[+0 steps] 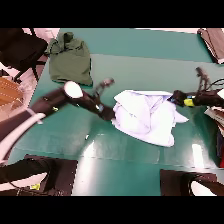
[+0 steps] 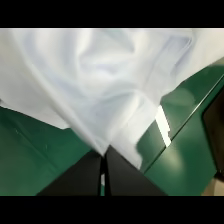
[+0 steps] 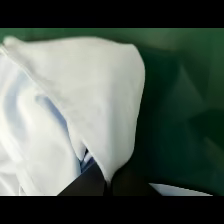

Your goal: Fold the shirts.

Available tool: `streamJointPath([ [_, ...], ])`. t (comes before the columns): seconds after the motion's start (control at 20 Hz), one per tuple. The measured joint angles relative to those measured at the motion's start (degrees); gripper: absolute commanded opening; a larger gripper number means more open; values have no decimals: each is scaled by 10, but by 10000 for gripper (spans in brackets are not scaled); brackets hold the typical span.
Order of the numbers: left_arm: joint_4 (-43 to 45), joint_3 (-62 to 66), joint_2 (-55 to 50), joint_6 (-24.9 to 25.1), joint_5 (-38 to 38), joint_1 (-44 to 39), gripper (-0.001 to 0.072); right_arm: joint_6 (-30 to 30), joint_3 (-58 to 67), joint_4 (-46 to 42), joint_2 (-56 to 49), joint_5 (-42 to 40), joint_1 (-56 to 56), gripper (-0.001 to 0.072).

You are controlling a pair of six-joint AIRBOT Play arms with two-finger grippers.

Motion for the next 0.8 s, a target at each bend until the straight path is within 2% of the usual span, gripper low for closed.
streamJointPath([
  [0.2, 62, 142, 95, -59, 7, 83, 24, -31, 61, 8, 78, -36, 2, 23],
  [0.5, 124, 400, 128, -110, 39, 125, 24, -83, 212, 2, 181, -105, 37, 23],
  [0.65, 153, 491, 131, -126, 43, 129, 25, -103, 306, -11, 203, -80, 42, 23],
  [0.8, 163, 555, 132, -143, 45, 130, 24, -122, 404, -18, 212, -11, 44, 24],
])
